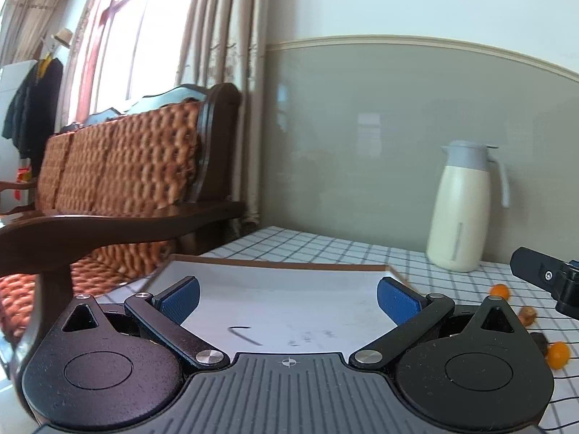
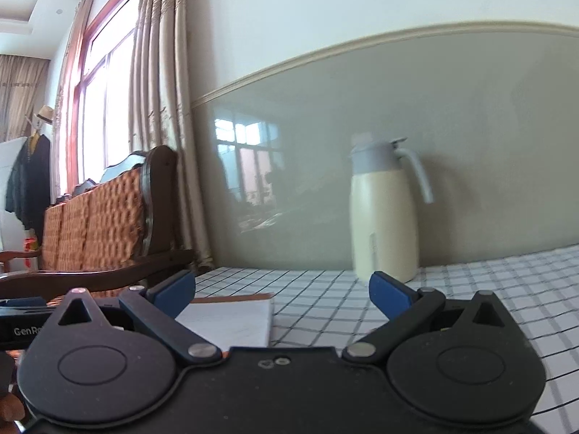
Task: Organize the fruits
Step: 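Move both open grippers back from the box to the fruit pile, then close the left gripper on a large orange while the right gripper grasps another orange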
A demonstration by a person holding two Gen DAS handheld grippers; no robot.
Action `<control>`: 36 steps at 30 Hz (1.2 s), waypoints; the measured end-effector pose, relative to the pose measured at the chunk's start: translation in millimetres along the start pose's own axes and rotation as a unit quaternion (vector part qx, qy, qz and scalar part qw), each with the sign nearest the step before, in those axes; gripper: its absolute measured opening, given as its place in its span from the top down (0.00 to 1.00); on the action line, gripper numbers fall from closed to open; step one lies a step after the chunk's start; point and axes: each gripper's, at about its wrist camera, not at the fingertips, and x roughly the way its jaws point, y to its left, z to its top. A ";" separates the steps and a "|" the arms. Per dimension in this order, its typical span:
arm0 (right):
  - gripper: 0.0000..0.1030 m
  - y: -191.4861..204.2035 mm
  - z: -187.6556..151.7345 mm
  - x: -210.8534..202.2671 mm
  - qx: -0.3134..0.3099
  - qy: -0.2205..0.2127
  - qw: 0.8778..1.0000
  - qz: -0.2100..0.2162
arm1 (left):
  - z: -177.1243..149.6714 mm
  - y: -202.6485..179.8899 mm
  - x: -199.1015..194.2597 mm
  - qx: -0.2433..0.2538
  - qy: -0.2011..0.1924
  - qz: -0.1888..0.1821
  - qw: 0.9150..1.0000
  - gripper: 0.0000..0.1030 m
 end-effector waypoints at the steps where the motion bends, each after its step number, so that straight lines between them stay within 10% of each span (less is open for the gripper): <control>1: 0.06 -2.5 0.4 -2.0 -0.003 -0.003 1.000 -0.007 | -0.2 -4.4 -0.3 0.002 -0.001 -0.005 1.000 0.00; 17: 0.06 -57.1 3.4 -35.1 0.004 -0.022 0.993 -0.115 | -10.8 -74.2 -1.3 0.030 0.014 -0.095 0.995 0.00; 36: 0.06 -90.8 -7.5 -41.7 0.040 0.054 0.984 -0.163 | -30.9 -146.6 2.9 0.099 0.054 -0.155 0.981 0.00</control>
